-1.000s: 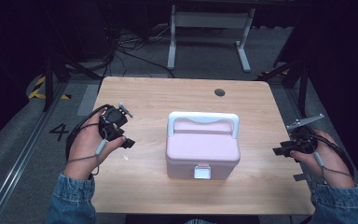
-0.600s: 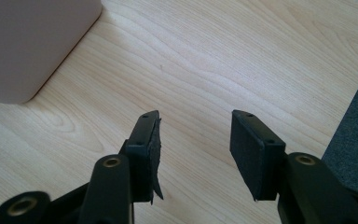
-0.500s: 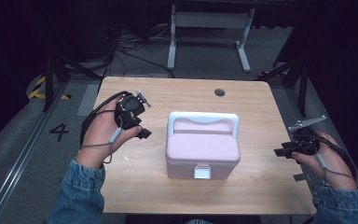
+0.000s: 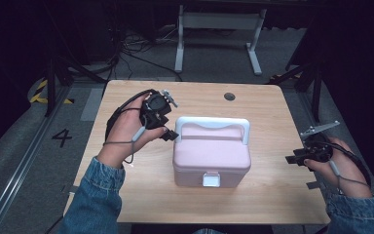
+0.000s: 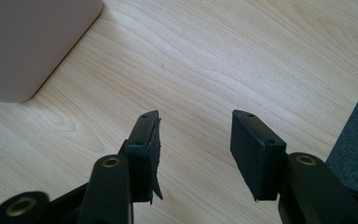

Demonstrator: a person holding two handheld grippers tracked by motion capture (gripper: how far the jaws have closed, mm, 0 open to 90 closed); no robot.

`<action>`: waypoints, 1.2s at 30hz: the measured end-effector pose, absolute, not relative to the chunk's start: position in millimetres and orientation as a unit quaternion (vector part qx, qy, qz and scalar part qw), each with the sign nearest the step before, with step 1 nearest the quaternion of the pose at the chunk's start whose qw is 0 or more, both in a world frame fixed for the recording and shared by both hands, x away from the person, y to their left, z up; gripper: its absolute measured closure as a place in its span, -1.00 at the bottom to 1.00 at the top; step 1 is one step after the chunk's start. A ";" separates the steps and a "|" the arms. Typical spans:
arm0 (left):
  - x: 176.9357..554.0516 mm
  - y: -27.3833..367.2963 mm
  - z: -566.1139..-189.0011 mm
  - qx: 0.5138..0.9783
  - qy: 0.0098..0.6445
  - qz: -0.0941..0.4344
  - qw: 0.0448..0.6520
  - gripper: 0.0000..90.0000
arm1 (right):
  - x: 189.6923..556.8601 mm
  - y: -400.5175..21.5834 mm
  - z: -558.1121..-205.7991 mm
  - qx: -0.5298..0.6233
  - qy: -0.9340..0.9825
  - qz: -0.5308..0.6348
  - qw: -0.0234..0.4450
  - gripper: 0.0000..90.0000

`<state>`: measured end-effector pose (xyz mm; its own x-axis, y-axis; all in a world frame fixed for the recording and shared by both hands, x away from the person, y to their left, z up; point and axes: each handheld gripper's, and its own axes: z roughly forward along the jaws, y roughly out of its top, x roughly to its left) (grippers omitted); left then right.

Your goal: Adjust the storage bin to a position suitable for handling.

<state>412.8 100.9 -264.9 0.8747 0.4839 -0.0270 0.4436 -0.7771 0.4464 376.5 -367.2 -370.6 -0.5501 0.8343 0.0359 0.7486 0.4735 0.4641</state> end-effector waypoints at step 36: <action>417.9 59.0 -267.4 0.958 0.188 0.082 0.200 0.49 | 381.5 -365.3 -379.8 0.457 0.860 0.209 0.089 0.18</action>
